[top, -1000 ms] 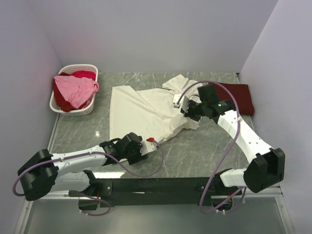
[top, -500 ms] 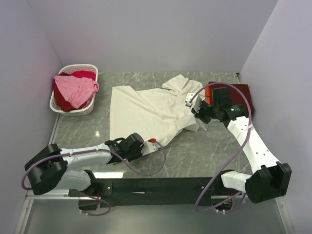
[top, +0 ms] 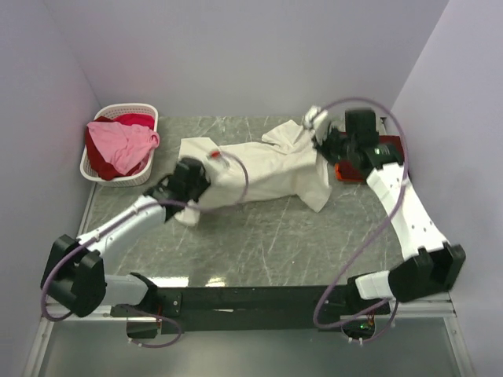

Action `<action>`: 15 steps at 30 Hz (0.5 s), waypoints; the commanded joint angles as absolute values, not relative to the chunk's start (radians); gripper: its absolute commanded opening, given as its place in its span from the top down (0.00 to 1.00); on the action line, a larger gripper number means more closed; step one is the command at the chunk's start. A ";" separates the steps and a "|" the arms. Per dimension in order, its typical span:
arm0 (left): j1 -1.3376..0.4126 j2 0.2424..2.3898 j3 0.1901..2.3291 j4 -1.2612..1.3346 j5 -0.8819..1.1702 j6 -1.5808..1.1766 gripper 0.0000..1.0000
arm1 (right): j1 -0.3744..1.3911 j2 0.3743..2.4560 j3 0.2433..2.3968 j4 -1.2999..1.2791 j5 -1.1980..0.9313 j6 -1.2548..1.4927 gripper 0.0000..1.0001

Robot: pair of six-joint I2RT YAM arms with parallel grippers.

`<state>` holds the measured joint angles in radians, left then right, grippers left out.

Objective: Fold and stack the t-shirts
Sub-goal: Flatten the tshirt out

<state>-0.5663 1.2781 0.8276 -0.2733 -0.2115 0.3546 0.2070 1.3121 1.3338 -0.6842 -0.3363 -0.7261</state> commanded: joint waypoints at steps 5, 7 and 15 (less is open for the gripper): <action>-0.324 1.552 1.556 -0.193 -0.153 0.265 1.00 | 0.181 1.719 2.198 -0.544 -0.124 -0.512 1.00; -0.322 1.563 1.670 -0.161 -0.147 0.253 1.00 | 0.167 1.802 2.400 -0.604 -0.130 -0.476 1.00; -0.327 1.112 1.527 -0.008 0.072 0.187 1.00 | 0.104 1.282 2.015 -0.387 -0.290 -0.497 1.00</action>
<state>-0.3305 1.3388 1.5879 -0.1074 -0.0353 0.2295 0.1249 1.5494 2.1578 -0.5270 -0.2295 -0.4843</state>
